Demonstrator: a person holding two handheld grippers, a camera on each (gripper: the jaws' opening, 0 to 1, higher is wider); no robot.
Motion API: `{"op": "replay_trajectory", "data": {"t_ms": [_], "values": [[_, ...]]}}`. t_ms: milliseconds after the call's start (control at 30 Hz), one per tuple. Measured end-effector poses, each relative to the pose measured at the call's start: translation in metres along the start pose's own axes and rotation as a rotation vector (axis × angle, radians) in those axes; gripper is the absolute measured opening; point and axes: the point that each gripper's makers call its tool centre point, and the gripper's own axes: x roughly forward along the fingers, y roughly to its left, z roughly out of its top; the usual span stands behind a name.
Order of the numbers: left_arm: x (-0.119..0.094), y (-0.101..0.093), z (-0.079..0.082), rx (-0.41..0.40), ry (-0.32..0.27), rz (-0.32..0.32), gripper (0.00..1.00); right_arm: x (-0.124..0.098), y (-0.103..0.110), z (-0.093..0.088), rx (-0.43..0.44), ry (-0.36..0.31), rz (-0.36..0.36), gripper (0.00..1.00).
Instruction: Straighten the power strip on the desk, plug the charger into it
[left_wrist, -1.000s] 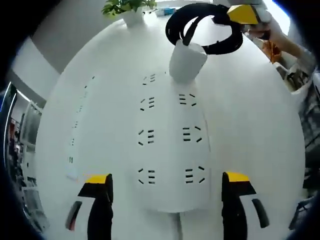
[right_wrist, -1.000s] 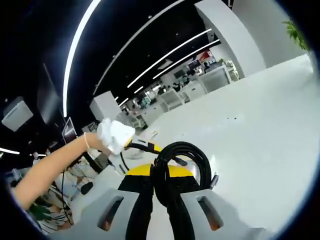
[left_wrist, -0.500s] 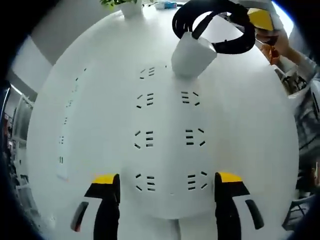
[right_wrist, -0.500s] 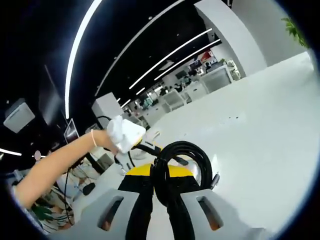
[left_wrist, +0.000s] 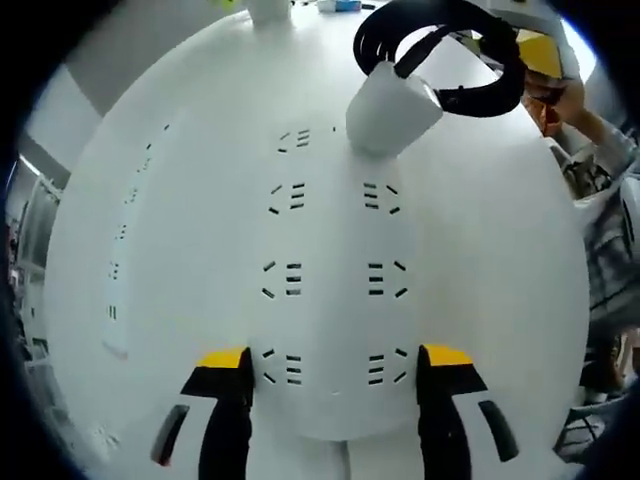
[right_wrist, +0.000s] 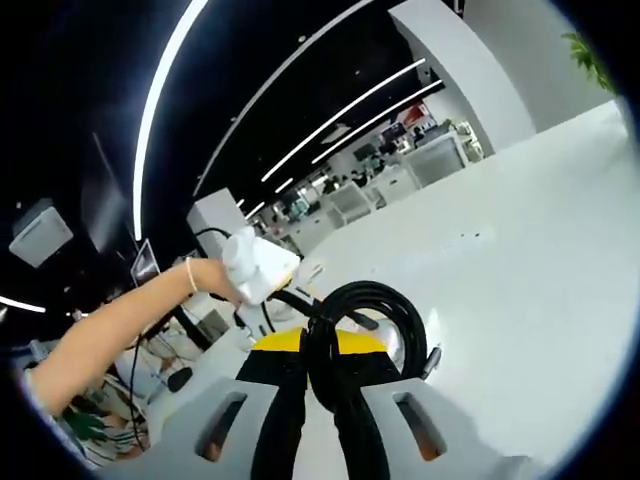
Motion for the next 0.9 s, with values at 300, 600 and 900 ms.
{"op": "replay_trajectory", "data": {"t_ms": [300,600,900], "values": [[-0.002,0.003,0.000,0.012,0.032,-0.001,0.66,-0.001,-0.002,0.002,0.011,-0.010,0.016,0.07],[-0.002,0.006,0.000,0.015,0.043,-0.001,0.66,-0.001,-0.005,0.005,-0.050,-0.004,0.032,0.10],[-0.002,0.009,0.001,0.021,0.071,0.001,0.66,-0.003,-0.007,0.013,-0.221,-0.017,0.010,0.24]]}}
